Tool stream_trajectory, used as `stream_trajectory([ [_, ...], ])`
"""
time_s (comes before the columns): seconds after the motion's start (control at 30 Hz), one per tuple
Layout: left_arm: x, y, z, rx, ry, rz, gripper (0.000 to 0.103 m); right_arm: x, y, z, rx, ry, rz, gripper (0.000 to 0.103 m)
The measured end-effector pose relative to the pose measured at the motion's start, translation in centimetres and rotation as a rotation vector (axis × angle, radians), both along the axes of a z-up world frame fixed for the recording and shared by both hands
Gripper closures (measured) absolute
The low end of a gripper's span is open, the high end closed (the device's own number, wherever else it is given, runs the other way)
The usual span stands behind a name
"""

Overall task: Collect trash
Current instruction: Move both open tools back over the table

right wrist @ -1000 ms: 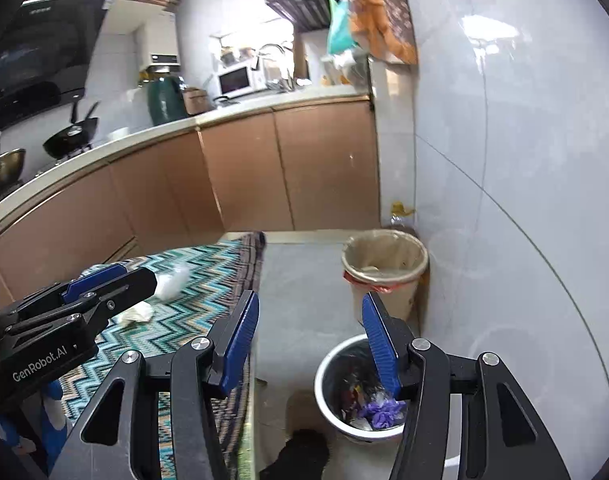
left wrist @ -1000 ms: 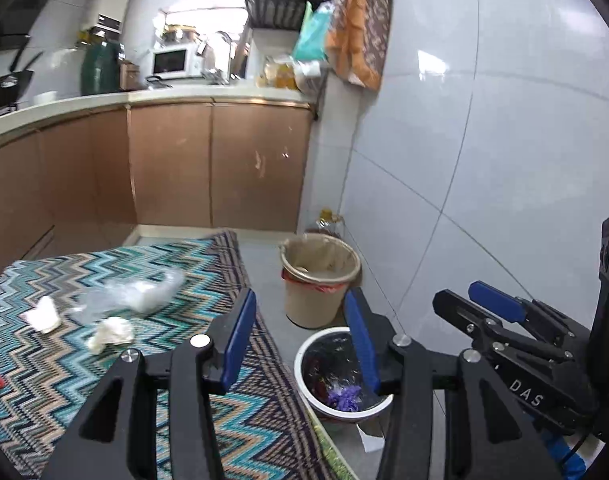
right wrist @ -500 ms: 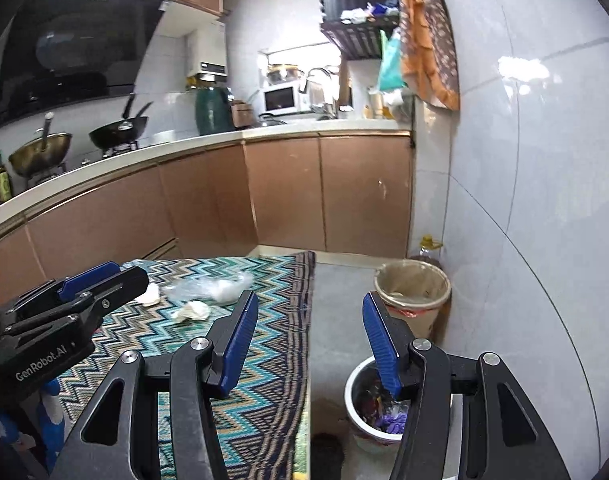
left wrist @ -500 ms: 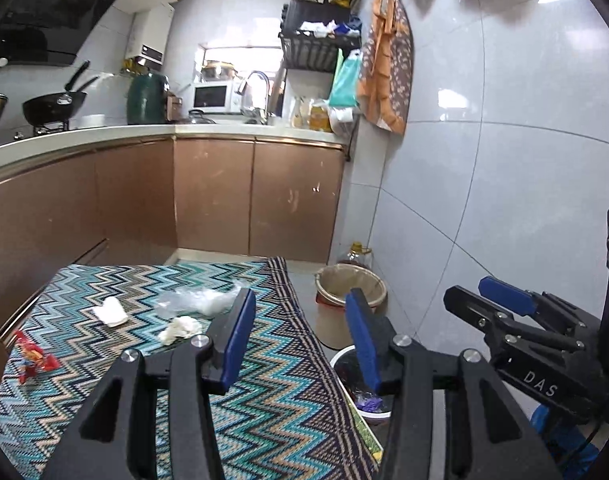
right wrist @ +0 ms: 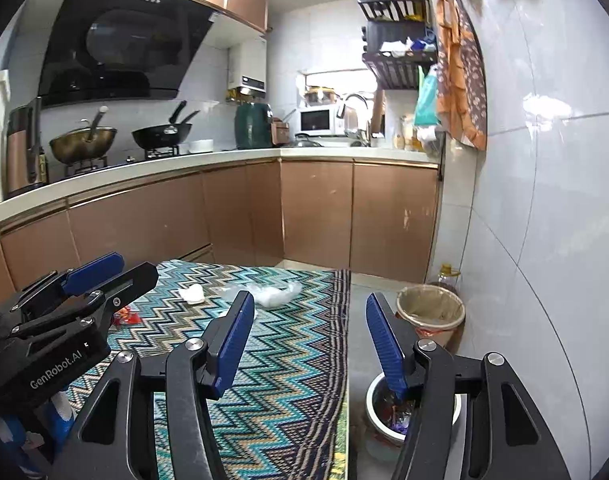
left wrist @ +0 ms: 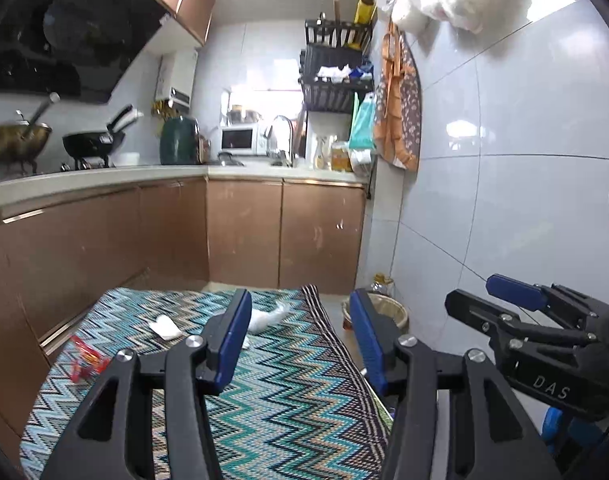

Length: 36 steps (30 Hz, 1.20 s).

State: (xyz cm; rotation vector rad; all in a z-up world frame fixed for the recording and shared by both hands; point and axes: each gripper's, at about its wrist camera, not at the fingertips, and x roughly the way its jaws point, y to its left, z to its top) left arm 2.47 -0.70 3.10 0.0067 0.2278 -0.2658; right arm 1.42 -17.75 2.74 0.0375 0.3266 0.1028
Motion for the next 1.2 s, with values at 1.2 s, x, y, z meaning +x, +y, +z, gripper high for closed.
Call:
stream_trajectory([
  [1.2,-1.2,5.7,-4.1,-0.016,-0.062,0.263,0.037,1.4,4.3,-3.0,-0.021,0.032,0.093,0.0],
])
